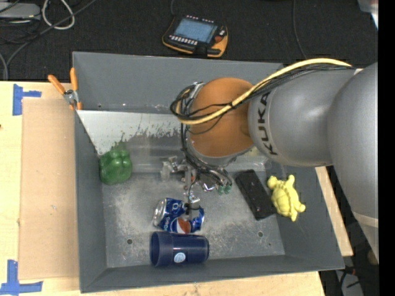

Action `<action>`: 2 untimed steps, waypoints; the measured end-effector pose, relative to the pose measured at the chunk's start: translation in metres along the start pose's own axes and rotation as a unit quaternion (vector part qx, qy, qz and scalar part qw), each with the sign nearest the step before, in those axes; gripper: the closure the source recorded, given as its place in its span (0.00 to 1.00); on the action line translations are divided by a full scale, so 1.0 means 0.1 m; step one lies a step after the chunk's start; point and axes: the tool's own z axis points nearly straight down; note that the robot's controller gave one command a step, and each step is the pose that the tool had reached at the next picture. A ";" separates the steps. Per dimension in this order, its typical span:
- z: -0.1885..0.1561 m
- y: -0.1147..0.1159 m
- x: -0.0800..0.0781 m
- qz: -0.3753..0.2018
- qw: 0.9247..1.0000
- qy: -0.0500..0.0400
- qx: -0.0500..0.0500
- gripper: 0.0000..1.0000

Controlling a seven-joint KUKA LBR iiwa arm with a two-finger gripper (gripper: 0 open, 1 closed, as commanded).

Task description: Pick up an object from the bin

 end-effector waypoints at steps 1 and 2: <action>0.03 0.31 -0.09 -0.027 1.000 0.000 -0.001 0.00; 0.59 -0.55 0.33 0.001 1.000 0.003 -0.001 0.00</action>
Offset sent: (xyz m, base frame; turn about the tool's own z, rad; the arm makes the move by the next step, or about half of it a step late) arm -0.0122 -0.0573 -0.0562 -0.0076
